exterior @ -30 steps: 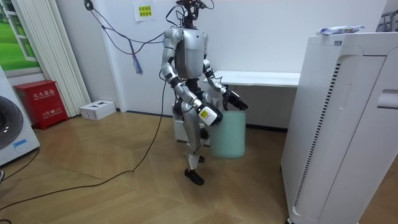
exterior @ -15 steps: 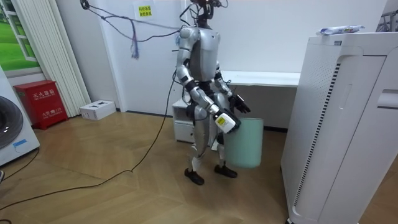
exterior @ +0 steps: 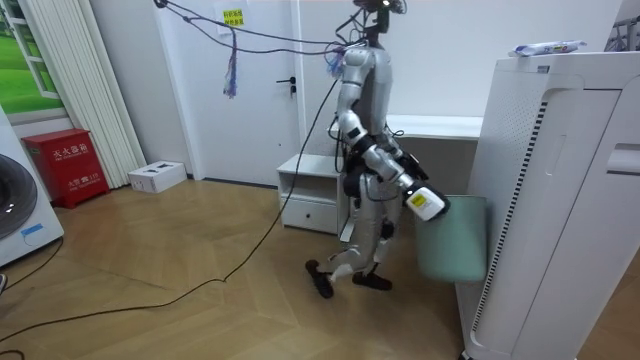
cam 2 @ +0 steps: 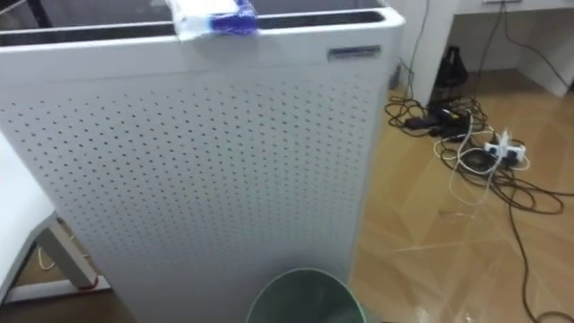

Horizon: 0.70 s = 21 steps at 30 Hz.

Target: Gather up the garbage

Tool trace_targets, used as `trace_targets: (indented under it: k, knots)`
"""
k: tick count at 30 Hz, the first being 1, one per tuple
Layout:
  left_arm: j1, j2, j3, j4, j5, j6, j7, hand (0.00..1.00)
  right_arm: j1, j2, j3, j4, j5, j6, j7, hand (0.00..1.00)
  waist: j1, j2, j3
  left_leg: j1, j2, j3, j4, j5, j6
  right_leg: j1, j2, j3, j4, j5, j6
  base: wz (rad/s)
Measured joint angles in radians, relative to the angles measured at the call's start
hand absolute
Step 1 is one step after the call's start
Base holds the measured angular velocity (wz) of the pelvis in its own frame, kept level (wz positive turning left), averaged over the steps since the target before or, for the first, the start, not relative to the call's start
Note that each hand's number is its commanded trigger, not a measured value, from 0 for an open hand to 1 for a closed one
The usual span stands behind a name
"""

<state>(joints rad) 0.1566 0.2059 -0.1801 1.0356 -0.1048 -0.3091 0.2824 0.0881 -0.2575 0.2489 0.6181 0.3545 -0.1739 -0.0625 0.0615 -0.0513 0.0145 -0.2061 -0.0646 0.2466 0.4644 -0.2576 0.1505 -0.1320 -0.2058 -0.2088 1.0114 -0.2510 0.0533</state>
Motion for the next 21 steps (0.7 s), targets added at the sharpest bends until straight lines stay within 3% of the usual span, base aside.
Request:
trace_targets:
  k: [2,3,4,5,6,7,8,14,15,18,19,21]
  knots:
    - [-0.013,0.001,0.003,-0.008,0.043,0.000,0.018,0.00,0.006,-0.001,-0.006,0.000,0.000,0.000,0.003,1.00,-0.011,0.013,0.0054,0.034,0.004,-0.032,-0.038,0.000,-0.001,-0.081,0.017,-0.012,-0.076,-0.068,-0.004,0.36]
    - [-0.015,0.001,0.003,-0.018,0.057,0.000,0.023,0.00,0.012,-0.001,-0.006,0.000,0.000,0.000,0.004,1.00,-0.014,0.014,0.0060,0.039,0.004,-0.042,-0.045,0.000,-0.001,-0.092,0.024,-0.012,-0.119,-0.074,-0.002,0.42]
    - [-0.017,-0.001,0.003,-0.047,0.072,-0.001,0.034,0.00,0.026,0.000,-0.004,0.000,-0.002,0.000,0.002,1.00,-0.022,0.016,0.0065,0.047,0.004,-0.063,-0.053,-0.001,-0.003,-0.103,0.041,-0.010,-0.237,-0.076,-0.002,0.50]
    - [-0.025,-0.002,0.003,-0.070,0.087,-0.002,0.047,0.00,0.041,0.001,0.000,0.000,-0.007,0.000,-0.002,1.00,-0.027,0.015,0.0062,0.055,0.001,-0.080,-0.055,-0.003,-0.007,-0.104,0.055,0.003,-0.378,-0.070,-0.005,0.47]
    - [-0.029,-0.001,0.003,-0.079,0.105,-0.002,0.059,0.00,0.045,0.001,0.002,0.000,-0.008,0.000,-0.004,1.00,-0.028,0.013,0.0053,0.059,-0.001,-0.088,-0.053,-0.005,-0.010,-0.103,0.060,0.010,-0.443,-0.054,-0.008,0.46]
    - [-0.035,-0.003,0.003,-0.110,0.141,-0.001,0.084,0.00,0.051,0.001,0.003,0.002,-0.008,0.000,-0.012,1.00,-0.034,0.017,0.0053,0.064,-0.003,-0.104,-0.051,-0.009,-0.018,-0.097,0.073,0.014,-0.511,0.016,-0.029,0.38]
    - [-0.034,-0.003,0.003,-0.160,0.173,-0.002,0.112,0.00,0.061,0.001,0.003,0.003,-0.007,0.000,-0.018,1.00,-0.038,0.021,0.0030,0.079,0.002,-0.115,-0.066,-0.011,-0.022,-0.072,0.080,0.015,-0.537,0.020,-0.031,0.29]
    - [-0.035,-0.003,0.044,-0.408,0.313,-0.010,0.272,0.00,0.077,-0.003,-0.008,0.004,-0.014,0.001,-0.036,1.00,-0.029,0.016,0.0060,0.144,0.008,-0.148,-0.128,-0.002,-0.040,0.001,0.111,0.019,-0.599,0.024,-0.036,0.08]
    - [-0.030,-0.006,0.053,-0.408,0.313,-0.008,0.284,0.00,0.075,-0.003,-0.010,0.001,-0.018,0.001,-0.038,1.00,-0.029,0.017,0.0065,0.146,0.009,-0.148,-0.129,-0.002,-0.040,0.003,0.114,0.021,-0.600,0.024,-0.036,0.00]
    - [0.008,0.013,0.070,-0.559,0.382,-0.009,0.327,0.00,0.075,-0.002,-0.028,0.001,-0.039,0.001,-0.035,1.00,-0.026,0.017,0.0076,0.132,0.017,-0.173,-0.119,-0.006,-0.046,0.021,0.128,0.013,-0.633,0.038,-0.038,0.22]
    - [0.005,0.019,0.078,-0.633,0.404,-0.015,0.353,0.00,0.074,-0.003,-0.038,0.001,-0.046,0.001,-0.031,1.00,-0.024,0.018,0.0080,0.133,0.017,-0.183,-0.119,-0.005,-0.046,0.031,0.131,0.014,-0.645,0.042,-0.037,0.21]
    - [0.004,0.027,0.094,-0.710,0.411,-0.067,0.403,0.00,0.073,-0.003,-0.039,0.001,-0.046,0.000,-0.029,1.00,-0.008,0.027,0.0126,0.149,0.018,-0.183,-0.124,-0.006,-0.047,0.051,0.134,0.014,-0.652,0.044,-0.037,0.06]
